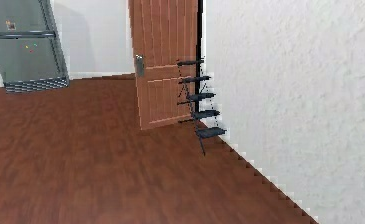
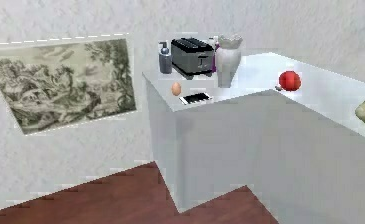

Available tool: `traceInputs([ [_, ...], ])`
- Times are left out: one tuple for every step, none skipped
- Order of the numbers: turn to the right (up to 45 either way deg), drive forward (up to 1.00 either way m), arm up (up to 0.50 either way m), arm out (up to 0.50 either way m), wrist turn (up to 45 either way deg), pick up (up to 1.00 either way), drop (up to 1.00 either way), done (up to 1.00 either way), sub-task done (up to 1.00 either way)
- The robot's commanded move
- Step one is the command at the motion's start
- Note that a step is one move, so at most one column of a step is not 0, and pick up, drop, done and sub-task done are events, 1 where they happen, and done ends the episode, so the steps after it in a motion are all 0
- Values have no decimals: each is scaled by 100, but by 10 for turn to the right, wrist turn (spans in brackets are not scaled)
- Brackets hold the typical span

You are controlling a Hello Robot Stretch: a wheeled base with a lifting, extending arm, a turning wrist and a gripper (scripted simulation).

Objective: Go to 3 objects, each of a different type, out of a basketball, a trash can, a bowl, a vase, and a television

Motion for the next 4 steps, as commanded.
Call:
traceInputs([
  [450, 0, 0, 0, 0, 0, 0, 0, 0],
  [450, 0, 0, 0, 0, 0, 0, 0, 0],
  [0, 30, 0, 0, 0, 0, 0, 0, 0],
  [180, 0, 0, 0, 0, 0, 0, 0, 0],
])
